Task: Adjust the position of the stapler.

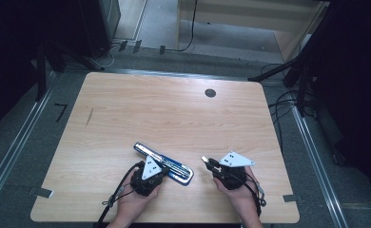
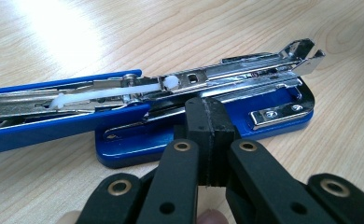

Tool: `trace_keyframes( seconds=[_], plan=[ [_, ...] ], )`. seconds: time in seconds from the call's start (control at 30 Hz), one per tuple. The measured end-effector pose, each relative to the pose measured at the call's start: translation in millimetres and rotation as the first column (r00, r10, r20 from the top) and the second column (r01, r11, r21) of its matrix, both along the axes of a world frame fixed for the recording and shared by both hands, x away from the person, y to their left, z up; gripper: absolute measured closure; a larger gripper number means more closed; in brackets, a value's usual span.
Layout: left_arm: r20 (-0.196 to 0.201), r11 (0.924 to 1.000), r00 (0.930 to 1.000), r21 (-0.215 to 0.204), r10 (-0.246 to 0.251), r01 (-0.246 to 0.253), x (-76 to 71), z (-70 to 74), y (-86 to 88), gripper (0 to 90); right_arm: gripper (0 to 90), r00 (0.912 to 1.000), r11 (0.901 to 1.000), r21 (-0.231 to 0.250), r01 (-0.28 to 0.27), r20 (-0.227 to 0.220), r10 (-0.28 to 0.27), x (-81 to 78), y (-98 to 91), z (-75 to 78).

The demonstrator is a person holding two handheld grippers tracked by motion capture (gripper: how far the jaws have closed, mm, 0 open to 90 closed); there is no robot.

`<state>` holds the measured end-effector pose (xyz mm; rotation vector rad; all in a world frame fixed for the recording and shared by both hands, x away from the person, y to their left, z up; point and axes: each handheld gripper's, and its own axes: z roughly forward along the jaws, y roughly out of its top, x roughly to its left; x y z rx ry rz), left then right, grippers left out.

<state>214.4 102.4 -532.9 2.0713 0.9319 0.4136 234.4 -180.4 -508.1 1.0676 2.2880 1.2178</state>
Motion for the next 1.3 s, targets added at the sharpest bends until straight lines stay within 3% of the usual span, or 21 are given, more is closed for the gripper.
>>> trace_keyframes(
  seconds=[1.3],
  plan=[
    [0.001,1.0000,1.0000,-0.006,0.004,-0.004,-0.1,-0.2,-0.4,90.0,79.7,0.9895,0.9894,-0.017,-0.144,0.003,0.144,-3.5,47.4,9.8]
  ],
)
